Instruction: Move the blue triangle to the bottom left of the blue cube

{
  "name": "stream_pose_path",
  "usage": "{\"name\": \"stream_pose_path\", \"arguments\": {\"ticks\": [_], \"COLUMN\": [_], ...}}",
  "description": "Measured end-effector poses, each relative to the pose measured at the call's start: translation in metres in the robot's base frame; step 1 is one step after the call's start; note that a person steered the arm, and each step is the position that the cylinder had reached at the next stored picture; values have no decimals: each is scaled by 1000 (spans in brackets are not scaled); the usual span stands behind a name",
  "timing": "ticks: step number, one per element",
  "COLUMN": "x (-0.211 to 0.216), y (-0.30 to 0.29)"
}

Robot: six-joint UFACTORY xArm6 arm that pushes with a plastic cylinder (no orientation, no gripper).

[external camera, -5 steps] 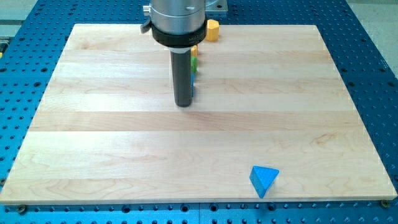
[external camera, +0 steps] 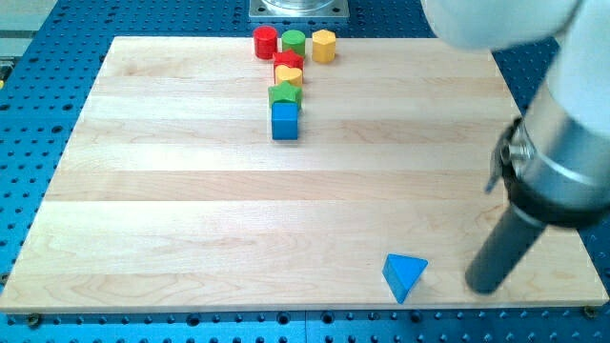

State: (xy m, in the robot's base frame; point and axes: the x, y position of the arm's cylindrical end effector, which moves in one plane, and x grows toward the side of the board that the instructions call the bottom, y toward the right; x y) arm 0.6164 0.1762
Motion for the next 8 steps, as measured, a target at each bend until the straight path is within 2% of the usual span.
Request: {"name": "stream_pose_path", "arguments": {"ticks": [2, 3, 5, 6, 8], "x": [-13, 2, -59, 2, -70], "y": [-163, -159, -189, -206, -228]}}
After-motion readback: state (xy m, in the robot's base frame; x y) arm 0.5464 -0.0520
